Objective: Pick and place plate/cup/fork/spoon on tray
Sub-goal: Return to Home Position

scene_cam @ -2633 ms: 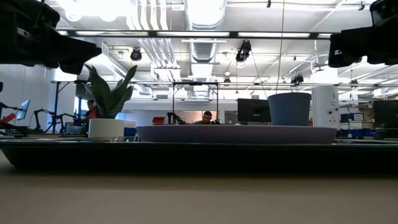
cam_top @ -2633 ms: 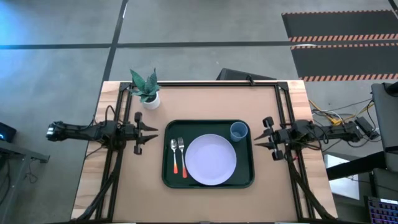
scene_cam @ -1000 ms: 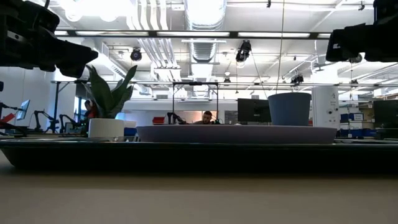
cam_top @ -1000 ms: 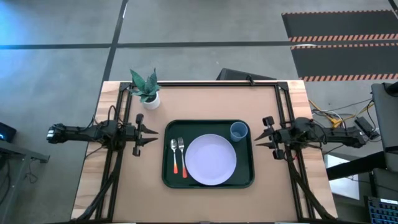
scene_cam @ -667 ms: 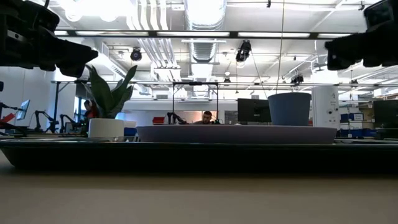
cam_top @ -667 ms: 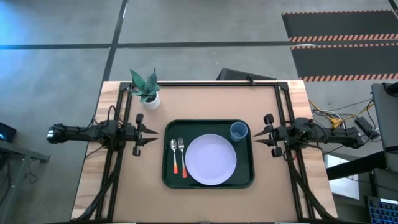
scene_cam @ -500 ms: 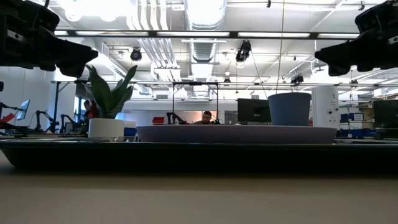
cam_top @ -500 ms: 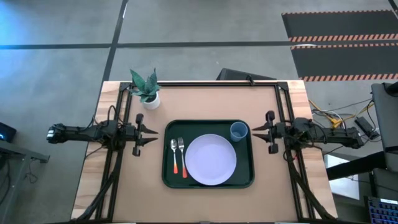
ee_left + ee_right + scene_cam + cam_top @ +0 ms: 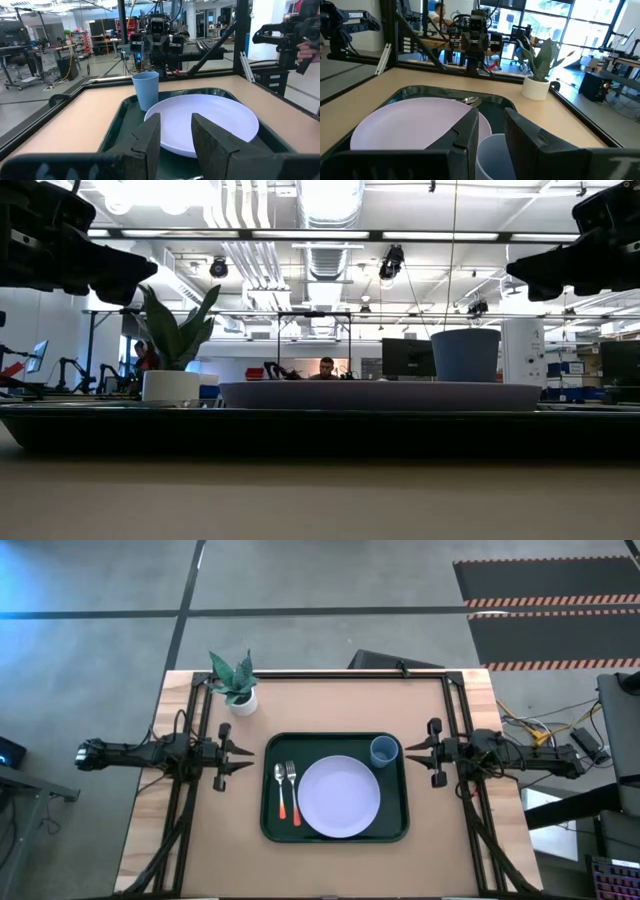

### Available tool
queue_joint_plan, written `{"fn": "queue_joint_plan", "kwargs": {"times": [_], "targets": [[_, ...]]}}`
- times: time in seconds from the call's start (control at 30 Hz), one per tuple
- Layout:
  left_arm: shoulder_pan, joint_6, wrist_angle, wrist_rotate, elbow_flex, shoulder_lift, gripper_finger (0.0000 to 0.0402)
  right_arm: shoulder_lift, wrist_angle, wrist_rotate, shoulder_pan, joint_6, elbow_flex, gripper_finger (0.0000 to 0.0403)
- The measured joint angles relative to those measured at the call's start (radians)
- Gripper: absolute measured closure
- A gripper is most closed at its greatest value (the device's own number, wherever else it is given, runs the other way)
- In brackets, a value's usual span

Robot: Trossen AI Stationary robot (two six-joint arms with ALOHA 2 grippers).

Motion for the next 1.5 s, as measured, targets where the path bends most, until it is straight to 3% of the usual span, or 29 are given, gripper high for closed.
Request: {"fn": "queue_joint_plan", "kwargs": {"times": [0.47,1.5], "targets": [[0.000,0.000,-0.001,0.000,0.000,0.004,0.0309,0.015,-0.001,0.001,0.000,0.071,0.000,0.0323],[0.001,0.001,0.002,0.000,0.000,0.011,0.0309,0.015,-0.001,0.000,0.000,0.071,0.000,0.0323]]}}
